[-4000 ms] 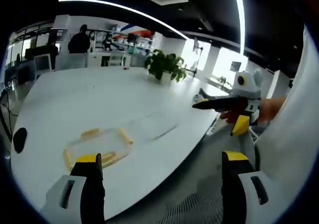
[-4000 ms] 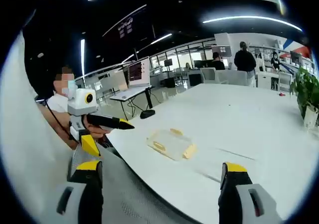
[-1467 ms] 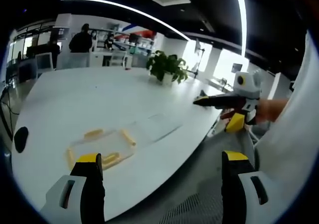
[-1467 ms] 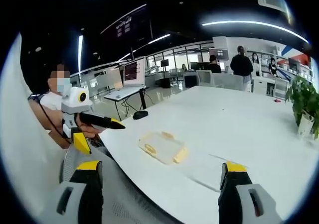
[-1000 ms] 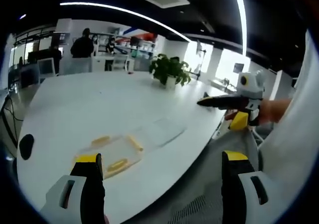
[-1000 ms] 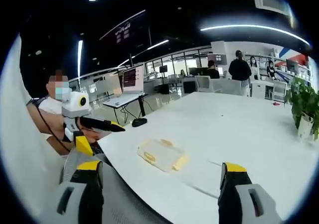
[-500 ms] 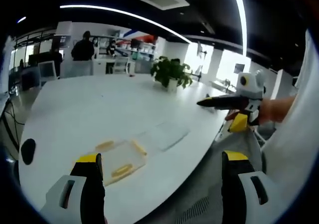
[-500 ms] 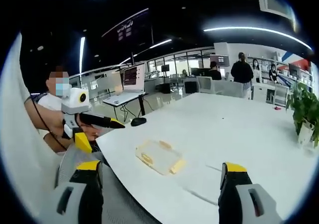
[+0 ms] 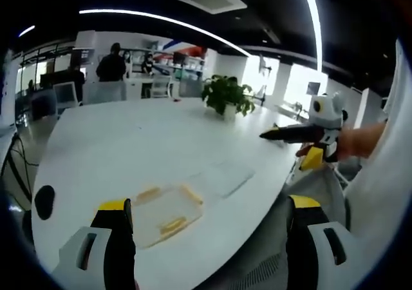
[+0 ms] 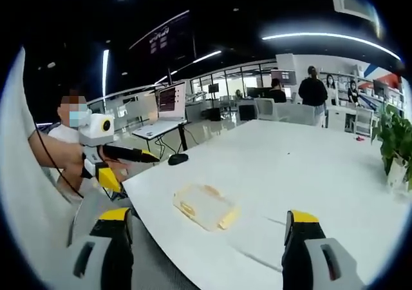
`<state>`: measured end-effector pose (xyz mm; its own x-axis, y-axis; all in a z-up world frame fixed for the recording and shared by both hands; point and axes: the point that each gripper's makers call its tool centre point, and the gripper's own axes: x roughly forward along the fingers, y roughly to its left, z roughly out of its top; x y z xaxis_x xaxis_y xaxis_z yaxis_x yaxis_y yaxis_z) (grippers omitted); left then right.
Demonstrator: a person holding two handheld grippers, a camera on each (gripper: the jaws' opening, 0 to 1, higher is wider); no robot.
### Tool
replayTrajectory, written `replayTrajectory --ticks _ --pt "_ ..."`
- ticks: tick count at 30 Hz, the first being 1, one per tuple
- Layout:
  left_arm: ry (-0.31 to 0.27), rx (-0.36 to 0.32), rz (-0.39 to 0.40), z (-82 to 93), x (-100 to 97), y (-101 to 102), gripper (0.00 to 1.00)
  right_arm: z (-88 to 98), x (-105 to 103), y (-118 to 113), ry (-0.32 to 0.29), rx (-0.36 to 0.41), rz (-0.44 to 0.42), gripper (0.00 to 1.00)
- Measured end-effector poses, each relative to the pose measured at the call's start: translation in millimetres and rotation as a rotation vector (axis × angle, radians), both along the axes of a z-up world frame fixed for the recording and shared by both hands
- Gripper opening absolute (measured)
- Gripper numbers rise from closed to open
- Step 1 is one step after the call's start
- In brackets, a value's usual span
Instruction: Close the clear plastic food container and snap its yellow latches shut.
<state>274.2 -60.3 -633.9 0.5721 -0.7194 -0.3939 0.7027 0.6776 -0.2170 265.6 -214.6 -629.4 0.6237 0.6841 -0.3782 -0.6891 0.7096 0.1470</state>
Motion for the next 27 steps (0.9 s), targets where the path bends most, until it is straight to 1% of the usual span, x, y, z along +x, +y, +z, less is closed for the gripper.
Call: replayTrajectory --ticks 3,10,12,15,16,18,22,23,24,26,27 --pt "-0.007 0.001 0.009 2.8 5.5 4 0.99 0.6 3 1 -0.004 -0.003 0.005 0.99" --pt "-0.015 0.021 0.009 2.3 13.3 10 0.99 1.9 13 3 -0.009 -0.011 0.01 0.99" --pt "-0.016 0.022 0.009 2.1 14.6 11 0.99 2.6 16 3 -0.021 -0.021 0.009 0.99" --pt "-0.007 -0.006 0.003 3.3 15.7 10 0.99 1.5 20 5 -0.023 -0.026 0.016 0.99" --pt "-0.005 -0.003 0.002 2.5 15.9 10 0.99 0.7 21 7 -0.025 -0.031 0.02 0.99" --pt "-0.02 0.02 -0.004 -0.1 17.7 12 0.99 -0.6 23 8 -0.03 -0.042 0.028 0.99" --pt "-0.023 0.017 -0.004 -0.4 21.7 15 0.99 -3.4 27 11 -0.043 -0.064 0.053 0.99" --pt "-0.027 0.021 -0.005 -0.4 22.6 16 0.99 -4.1 30 10 -0.041 -0.064 0.052 0.99" --pt "-0.043 0.024 0.0 1.2 25.9 18 0.99 -4.4 32 10 -0.038 -0.062 0.051 0.99" --pt "-0.031 0.014 0.002 1.4 29.9 19 0.99 -3.7 35 10 -0.043 -0.059 0.051 0.99" --pt "-0.033 0.016 0.002 1.4 31.7 20 0.99 -3.7 37 10 -0.045 -0.062 0.051 0.99"
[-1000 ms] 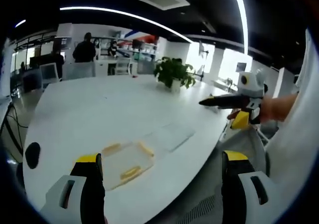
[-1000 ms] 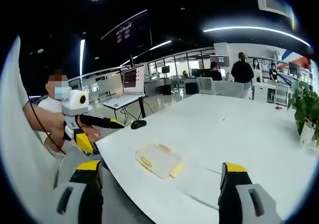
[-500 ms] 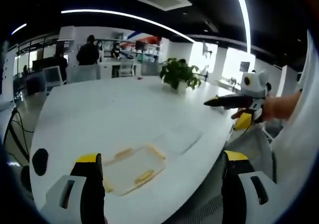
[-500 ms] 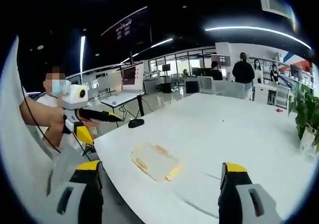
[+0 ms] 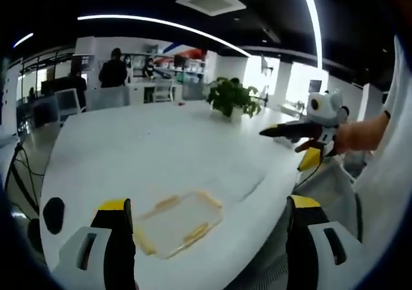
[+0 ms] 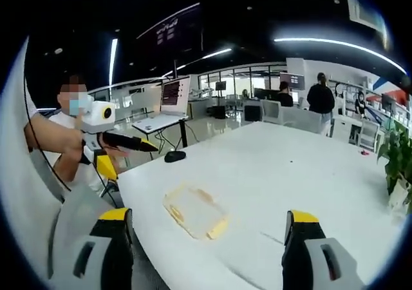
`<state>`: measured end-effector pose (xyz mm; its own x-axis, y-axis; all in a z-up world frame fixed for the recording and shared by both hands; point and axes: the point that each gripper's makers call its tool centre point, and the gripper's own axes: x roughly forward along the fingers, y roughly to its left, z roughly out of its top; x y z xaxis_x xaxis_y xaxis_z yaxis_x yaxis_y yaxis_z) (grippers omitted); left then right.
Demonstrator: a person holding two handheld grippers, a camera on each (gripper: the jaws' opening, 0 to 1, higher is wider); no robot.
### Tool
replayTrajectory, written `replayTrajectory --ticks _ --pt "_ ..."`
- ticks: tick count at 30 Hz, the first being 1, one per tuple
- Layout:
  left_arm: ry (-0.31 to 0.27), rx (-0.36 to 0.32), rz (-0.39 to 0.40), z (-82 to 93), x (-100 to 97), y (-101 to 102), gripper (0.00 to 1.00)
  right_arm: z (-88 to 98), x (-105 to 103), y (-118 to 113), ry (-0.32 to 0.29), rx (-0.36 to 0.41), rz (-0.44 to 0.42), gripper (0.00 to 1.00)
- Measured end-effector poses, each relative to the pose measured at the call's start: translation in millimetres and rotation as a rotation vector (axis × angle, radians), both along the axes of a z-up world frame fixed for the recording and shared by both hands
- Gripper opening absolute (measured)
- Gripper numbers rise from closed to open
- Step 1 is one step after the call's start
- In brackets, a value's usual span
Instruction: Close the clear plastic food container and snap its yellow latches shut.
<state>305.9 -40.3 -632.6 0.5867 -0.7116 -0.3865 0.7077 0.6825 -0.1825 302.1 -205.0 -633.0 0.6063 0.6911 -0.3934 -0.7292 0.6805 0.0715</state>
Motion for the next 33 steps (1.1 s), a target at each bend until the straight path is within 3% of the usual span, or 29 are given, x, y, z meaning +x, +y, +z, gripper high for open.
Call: replayTrajectory --ticks 20,26,33 --pt "-0.004 0.028 -0.027 -0.8 27.4 15 0.99 1.1 31 10 -0.023 -0.046 0.035 0.99" --pt "-0.014 0.112 -0.077 -10.5 32.7 23 0.97 -2.2 37 13 -0.025 -0.079 0.064 0.99" --pt "-0.015 0.164 -0.127 -17.9 36.0 27 0.96 -10.4 37 17 -0.029 -0.13 0.119 0.99"
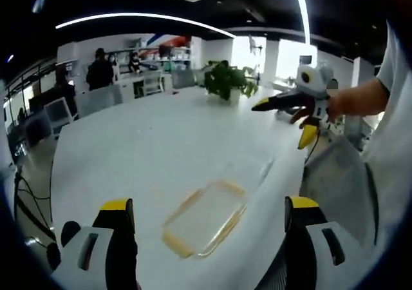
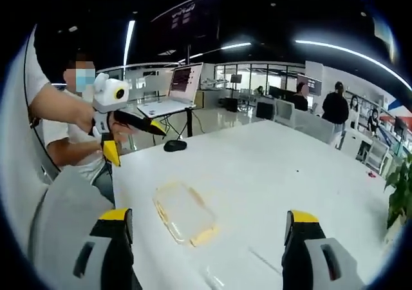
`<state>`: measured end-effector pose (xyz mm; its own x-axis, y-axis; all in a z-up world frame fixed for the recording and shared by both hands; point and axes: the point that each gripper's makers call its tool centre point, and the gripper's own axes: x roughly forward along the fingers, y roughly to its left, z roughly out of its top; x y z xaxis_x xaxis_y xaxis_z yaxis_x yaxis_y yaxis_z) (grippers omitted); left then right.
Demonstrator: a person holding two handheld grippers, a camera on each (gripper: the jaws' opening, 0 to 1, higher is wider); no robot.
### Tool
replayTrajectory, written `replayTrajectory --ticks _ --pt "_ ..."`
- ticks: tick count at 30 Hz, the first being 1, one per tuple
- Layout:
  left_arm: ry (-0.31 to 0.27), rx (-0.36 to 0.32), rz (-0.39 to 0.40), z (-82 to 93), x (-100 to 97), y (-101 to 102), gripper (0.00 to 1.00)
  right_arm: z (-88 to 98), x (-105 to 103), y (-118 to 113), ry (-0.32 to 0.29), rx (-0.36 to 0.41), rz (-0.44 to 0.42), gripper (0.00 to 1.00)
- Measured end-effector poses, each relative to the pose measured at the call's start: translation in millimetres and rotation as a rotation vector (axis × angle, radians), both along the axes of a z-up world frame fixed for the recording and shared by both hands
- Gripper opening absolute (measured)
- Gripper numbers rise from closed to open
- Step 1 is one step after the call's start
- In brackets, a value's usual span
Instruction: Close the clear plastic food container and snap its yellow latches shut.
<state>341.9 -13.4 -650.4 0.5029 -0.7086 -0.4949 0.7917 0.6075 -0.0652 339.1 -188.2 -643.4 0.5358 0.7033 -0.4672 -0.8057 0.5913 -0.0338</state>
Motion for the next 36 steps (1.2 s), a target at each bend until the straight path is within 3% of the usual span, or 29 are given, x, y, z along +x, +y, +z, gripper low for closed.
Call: replayTrajectory --ticks 8,10,21,33,36 --pt "0.007 0.073 -0.06 -11.4 0.9 5 0.93 -11.0 2 4 -0.002 -0.076 0.073 0.98" --pt "0.001 0.125 -0.102 -18.8 0.4 8 0.92 -14.9 1 5 -0.003 -0.099 0.098 0.97" --pt "-0.008 0.25 -0.226 -38.9 3.5 15 0.89 -35.3 1 10 0.014 -0.184 0.184 0.96" --pt "-0.003 0.306 -0.326 -55.2 11.0 17 0.85 -50.9 3 19 0.019 -0.254 0.269 0.92" --pt "-0.005 0.328 -0.346 -59.6 11.2 17 0.85 -54.2 7 20 0.02 -0.267 0.265 0.96"
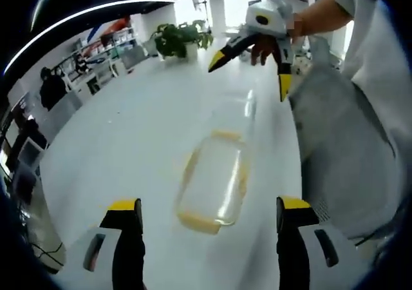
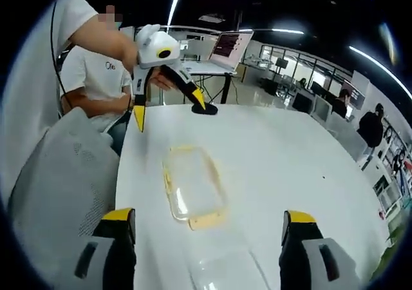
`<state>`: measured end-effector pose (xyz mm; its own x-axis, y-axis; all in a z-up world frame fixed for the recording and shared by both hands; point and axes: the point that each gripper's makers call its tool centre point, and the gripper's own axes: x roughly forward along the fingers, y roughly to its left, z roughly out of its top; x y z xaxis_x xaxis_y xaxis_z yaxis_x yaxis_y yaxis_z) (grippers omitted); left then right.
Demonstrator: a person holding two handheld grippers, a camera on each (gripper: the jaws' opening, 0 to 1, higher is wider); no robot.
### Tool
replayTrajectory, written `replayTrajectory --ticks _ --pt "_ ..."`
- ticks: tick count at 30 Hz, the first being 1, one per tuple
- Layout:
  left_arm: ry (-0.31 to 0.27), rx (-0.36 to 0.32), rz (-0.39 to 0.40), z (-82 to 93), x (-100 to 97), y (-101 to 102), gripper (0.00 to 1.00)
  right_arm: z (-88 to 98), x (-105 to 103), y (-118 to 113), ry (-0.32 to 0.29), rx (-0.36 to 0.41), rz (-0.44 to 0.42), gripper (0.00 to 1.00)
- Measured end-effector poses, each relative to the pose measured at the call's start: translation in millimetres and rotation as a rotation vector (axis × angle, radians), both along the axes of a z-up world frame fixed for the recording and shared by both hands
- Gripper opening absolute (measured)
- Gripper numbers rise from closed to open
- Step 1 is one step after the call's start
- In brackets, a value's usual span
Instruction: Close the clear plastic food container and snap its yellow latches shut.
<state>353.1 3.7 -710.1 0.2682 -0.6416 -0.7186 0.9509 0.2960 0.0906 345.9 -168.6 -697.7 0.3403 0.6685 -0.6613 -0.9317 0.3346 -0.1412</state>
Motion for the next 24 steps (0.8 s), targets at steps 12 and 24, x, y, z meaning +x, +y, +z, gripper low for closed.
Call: replayTrajectory --ticks 12,24 --pt "0.001 0.056 -0.094 -16.3 4.1 2 0.78 -15.7 1 8 0.012 -0.061 0.094 0.84" --pt "0.01 0.089 -0.157 -31.5 9.3 3 0.7 -32.8 5 12 0.018 -0.13 0.149 0.77"
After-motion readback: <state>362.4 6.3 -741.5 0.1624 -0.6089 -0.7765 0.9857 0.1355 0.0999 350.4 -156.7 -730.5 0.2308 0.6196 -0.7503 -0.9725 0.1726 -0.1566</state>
